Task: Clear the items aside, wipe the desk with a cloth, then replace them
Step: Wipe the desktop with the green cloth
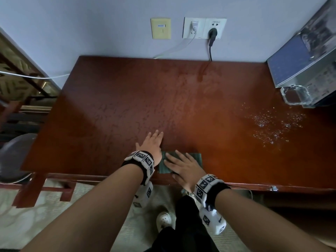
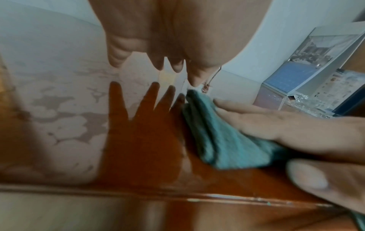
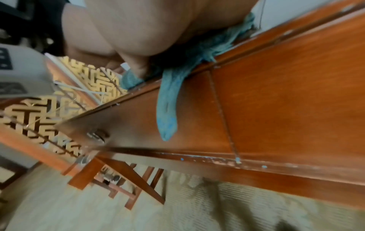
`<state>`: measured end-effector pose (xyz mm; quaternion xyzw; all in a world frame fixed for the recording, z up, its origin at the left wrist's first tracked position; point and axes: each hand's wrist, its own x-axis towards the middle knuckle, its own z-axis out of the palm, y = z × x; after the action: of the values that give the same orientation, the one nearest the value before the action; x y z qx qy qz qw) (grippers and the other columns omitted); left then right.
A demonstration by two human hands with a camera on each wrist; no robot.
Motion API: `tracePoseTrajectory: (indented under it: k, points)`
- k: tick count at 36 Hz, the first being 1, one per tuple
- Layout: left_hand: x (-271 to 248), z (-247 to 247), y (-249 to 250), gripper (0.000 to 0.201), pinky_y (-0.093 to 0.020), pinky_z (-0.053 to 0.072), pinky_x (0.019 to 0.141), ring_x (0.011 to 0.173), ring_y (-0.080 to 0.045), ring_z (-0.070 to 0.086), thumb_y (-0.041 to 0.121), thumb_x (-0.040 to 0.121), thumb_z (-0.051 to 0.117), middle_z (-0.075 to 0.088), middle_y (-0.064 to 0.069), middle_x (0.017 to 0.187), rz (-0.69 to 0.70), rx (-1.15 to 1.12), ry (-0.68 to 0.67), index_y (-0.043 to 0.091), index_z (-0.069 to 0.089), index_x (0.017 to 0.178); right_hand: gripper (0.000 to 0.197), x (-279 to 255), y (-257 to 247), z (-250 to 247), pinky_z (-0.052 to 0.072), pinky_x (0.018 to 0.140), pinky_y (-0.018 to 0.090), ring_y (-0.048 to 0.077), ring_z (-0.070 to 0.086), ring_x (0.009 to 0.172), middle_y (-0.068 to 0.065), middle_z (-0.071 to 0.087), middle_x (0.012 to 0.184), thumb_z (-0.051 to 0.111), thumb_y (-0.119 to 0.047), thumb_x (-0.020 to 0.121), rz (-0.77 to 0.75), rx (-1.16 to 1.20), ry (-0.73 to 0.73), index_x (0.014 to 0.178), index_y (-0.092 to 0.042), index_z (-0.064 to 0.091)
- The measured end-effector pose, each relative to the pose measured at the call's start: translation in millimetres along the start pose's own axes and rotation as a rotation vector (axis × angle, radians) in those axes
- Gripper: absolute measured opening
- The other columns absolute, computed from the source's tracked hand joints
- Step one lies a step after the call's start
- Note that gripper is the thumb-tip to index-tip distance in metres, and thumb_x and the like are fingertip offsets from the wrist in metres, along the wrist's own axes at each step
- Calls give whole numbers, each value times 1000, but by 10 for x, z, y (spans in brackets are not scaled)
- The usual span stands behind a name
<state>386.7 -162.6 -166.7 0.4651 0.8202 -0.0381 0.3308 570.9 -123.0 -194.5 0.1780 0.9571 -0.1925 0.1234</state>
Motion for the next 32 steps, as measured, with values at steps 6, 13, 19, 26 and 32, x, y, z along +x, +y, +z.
tracePoseTrajectory:
  k: [6,13,19,26,32]
  points:
    - [15,-7,114,61,-67,7,117,152,-15,-14,26,108,31,-16,15,164,42,87,-24,34,-2,158,57,-335,211,5,-12,114,36,11,-16,144,-21,-4,157,33,-45,97,-72,0,-64,150,-39,15]
    - [66,-37,301,62,-65,7,118,152,-14,-14,35,107,35,-16,15,164,127,49,-73,35,-1,158,50,-602,549,-35,-12,114,31,3,-16,143,-28,-1,154,34,-34,99,-70,75,-94,147,-44,20]
    - [160,-68,408,64,-64,8,119,152,-15,-13,37,106,36,-16,15,164,152,88,-89,35,-2,158,50,-571,882,-198,-13,116,35,6,-21,142,-28,-12,153,29,-39,103,41,47,-135,143,-51,2]
    - [356,-154,569,63,-64,8,119,152,-14,-13,35,107,35,-14,15,165,164,86,-93,35,-1,158,53,-178,1119,-464,-12,114,38,8,-24,139,-24,-18,151,16,-52,99,104,55,-164,148,-42,-2]
    - [623,-262,721,65,-64,8,119,152,-14,-13,35,106,37,-14,15,164,170,107,-93,36,-2,158,58,229,1450,-760,-8,116,42,8,-20,140,-23,-19,149,17,-55,97,149,93,-172,150,-39,-1]
